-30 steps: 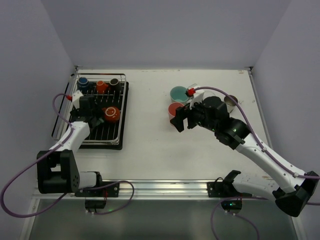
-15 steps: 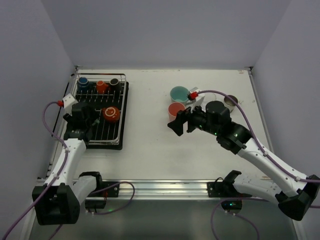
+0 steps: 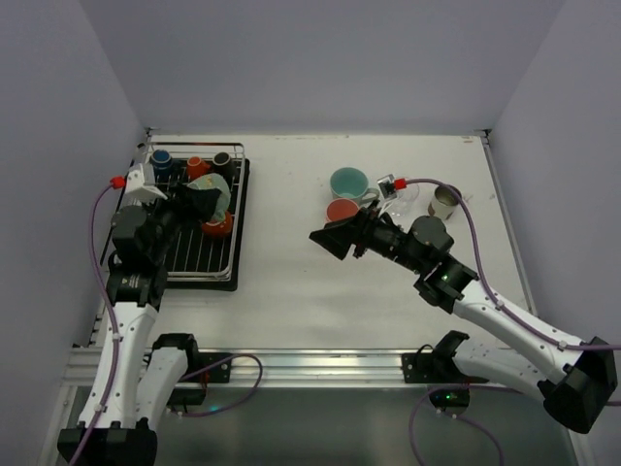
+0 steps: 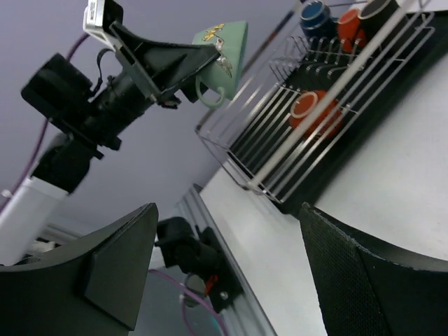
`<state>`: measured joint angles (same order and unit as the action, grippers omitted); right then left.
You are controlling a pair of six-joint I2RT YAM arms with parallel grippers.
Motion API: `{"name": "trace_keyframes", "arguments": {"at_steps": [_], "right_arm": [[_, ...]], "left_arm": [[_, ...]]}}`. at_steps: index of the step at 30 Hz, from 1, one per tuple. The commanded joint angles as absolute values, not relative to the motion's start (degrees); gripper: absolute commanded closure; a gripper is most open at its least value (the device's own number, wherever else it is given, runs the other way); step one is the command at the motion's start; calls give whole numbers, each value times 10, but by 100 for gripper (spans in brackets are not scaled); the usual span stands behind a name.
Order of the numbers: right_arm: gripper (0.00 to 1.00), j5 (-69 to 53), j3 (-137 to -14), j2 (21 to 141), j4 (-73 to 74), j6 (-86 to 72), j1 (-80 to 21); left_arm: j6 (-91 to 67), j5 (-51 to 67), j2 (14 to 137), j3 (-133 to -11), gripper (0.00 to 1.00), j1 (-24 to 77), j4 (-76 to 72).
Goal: Unload the cups from the dish rack
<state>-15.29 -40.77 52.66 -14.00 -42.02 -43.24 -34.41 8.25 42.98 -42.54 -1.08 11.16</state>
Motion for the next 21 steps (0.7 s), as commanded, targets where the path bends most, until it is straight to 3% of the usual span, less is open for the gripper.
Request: {"name": "trace_keyframes", "arguments": {"at_steps": [1, 9, 13, 21], "right_arm": [[16, -180, -443, 553, -274, -505, -435], [19, -220, -486, 667, -420, -620, -436], [25, -260, -499, 741, -510, -666, -439], [25, -331, -553, 811, -532, -691, -463]], "left_arm": [[-402, 334, 398, -443, 100, -6, -49], [-574, 465, 332, -314, 99, 26, -323], [-621, 477, 323, -276, 99, 38, -386], [-609, 482, 319, -259, 100, 42, -385]]}}
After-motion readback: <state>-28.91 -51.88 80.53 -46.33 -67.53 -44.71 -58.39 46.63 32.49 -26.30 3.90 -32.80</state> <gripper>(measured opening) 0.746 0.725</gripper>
